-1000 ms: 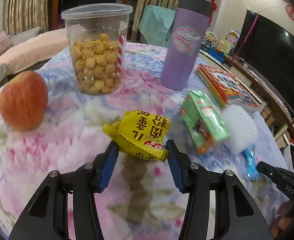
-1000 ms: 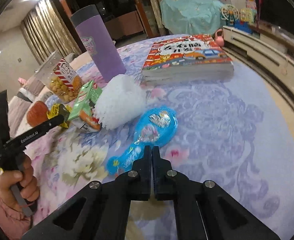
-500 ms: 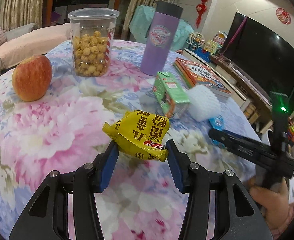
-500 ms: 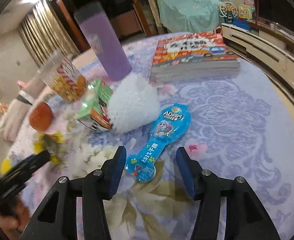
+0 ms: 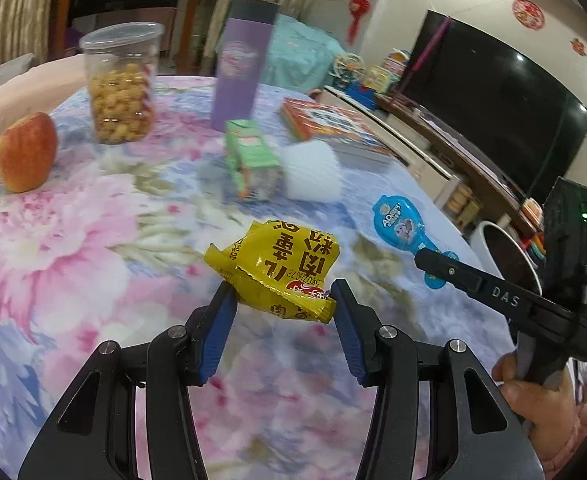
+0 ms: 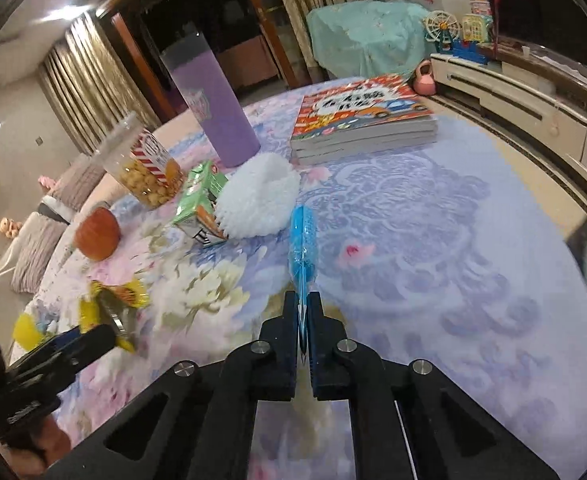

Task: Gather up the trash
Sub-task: 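Grasp the yellow snack packet with the left tool while the right tool grasps the blue spoon-shaped package, then carry the yellow packet and blue package in both tools over the trash bin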

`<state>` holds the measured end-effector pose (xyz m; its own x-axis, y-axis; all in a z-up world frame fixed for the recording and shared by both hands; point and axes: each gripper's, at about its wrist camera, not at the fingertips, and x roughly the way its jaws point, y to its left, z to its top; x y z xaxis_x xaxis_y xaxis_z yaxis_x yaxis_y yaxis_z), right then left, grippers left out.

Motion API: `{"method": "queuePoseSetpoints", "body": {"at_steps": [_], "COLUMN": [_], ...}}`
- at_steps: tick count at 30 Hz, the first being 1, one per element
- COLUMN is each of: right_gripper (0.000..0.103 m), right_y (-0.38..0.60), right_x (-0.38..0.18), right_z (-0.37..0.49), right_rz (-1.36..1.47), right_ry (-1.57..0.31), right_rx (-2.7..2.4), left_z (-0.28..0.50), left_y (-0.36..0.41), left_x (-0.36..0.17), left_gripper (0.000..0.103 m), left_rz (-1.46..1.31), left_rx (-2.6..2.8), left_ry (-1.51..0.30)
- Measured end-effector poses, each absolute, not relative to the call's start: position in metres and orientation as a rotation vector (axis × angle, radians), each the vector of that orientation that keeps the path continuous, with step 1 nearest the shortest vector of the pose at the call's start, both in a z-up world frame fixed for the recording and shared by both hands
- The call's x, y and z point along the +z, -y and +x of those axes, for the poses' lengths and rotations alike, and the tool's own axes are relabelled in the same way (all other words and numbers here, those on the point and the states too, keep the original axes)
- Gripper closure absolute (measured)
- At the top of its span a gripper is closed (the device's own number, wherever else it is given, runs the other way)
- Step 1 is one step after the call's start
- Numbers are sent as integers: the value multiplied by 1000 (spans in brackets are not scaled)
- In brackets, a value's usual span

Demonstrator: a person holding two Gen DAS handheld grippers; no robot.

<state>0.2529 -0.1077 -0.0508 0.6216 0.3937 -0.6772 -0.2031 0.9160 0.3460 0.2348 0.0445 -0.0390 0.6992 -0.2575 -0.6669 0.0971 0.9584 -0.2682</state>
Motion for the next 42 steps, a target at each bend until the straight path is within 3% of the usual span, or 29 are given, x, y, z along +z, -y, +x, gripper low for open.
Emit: {"method": "queuePoseSetpoints", "body": {"at_steps": [19, 42], "right_gripper": [99, 99], "right_y": [200, 280], "right_x": [-40, -22], "right_z": [156, 114], "right_rz": [390, 458], "right_ry": [-763, -669], "right_rx": [247, 135], "left_z": [198, 194], "left_y": [67, 159], "left_x": [-34, -16], "left_gripper": [55, 55], "left_rz": [-97, 22], "left_rx": [-395, -526], "left_ry": [-803, -781]}}
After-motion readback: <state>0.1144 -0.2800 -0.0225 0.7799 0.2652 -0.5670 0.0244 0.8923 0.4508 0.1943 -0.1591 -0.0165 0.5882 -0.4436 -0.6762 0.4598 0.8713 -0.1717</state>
